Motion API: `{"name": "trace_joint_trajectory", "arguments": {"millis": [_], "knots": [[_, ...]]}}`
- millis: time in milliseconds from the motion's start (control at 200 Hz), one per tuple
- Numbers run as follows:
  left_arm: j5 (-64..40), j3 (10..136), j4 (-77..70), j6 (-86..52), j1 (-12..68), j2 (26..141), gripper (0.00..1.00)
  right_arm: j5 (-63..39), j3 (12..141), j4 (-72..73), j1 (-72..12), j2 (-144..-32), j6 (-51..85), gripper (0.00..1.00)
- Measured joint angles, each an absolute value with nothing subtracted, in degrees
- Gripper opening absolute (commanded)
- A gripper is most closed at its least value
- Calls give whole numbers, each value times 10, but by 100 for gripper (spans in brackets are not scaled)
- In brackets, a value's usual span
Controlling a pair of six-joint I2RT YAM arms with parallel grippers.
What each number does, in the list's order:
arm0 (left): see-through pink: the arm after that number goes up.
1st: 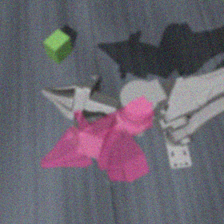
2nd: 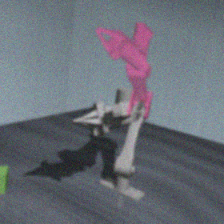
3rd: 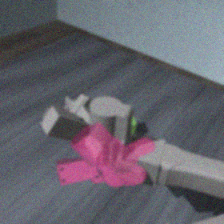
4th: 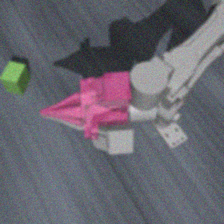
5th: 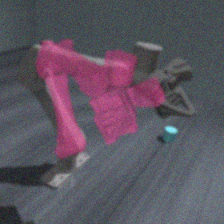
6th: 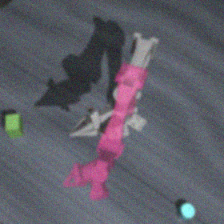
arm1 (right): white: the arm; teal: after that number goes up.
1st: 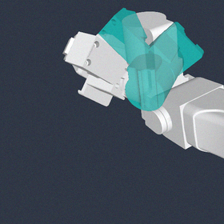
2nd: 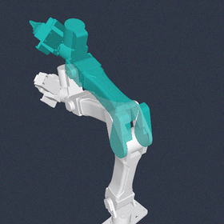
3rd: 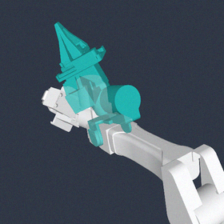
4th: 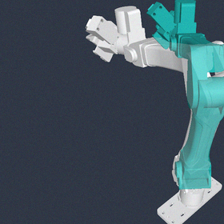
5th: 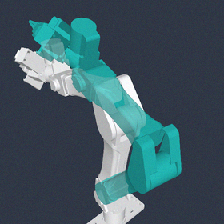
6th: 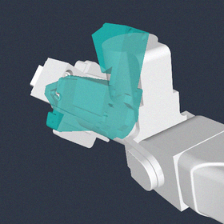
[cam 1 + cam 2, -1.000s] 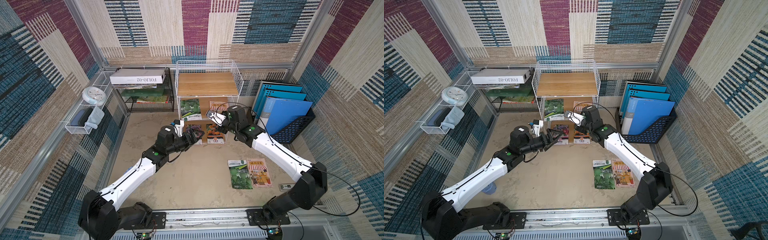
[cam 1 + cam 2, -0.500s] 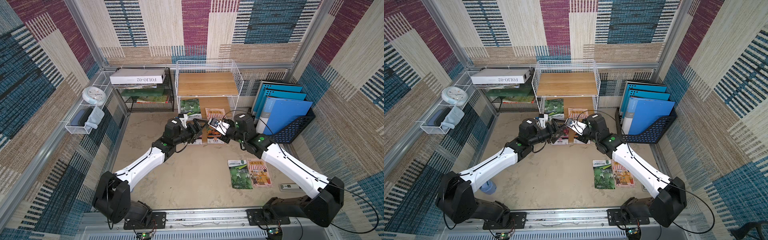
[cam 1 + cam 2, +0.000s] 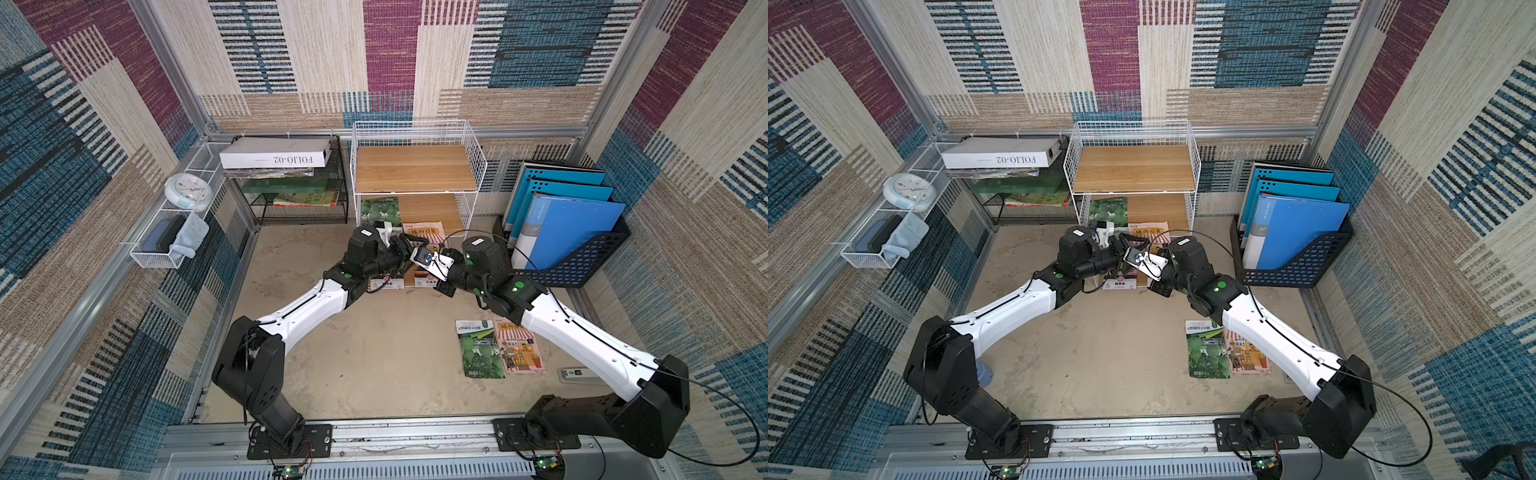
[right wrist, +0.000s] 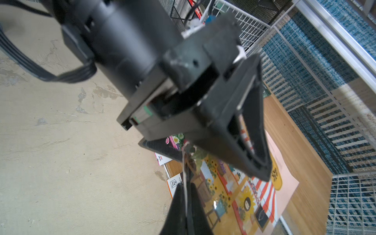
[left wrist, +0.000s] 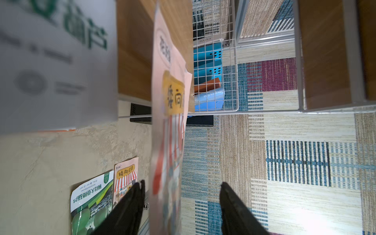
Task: Take the seed bag off the shelf
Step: Pick up the seed packet from the shelf.
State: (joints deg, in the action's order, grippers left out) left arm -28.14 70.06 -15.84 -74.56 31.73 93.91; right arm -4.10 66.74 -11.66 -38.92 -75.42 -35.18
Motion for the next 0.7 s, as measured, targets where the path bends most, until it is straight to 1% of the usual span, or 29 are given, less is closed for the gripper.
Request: {"name": "trace_joint_trajectory", "arguments": {"millis": [90,150,356,521,536,586,611,646,701], "knots": [[-285,697,-160,-751,321,943,34,-35,667,-115,-389,-751,-352,0],[-284,693,-169,-754,323,942,23,-34,667,-115,-389,-751,-352,0],[-284,689,-179,-756,324,936,0,-35,666,-122,-390,-745,-352,0],[-285,689,-179,-756,325,934,0,-33,664,-128,-391,-736,-350,0],[-285,689,-179,-756,325,934,0,-32,663,-129,-392,-735,-350,5],[-288,689,-179,-756,326,934,0,-29,663,-133,-394,-732,-347,36],[-288,688,-179,-755,328,934,0,-29,663,-135,-395,-730,-344,46],[-284,685,-178,-754,329,933,0,-28,663,-136,-396,-727,-341,54],[-284,681,-174,-753,330,931,0,-22,663,-136,-397,-718,-336,60]]}}
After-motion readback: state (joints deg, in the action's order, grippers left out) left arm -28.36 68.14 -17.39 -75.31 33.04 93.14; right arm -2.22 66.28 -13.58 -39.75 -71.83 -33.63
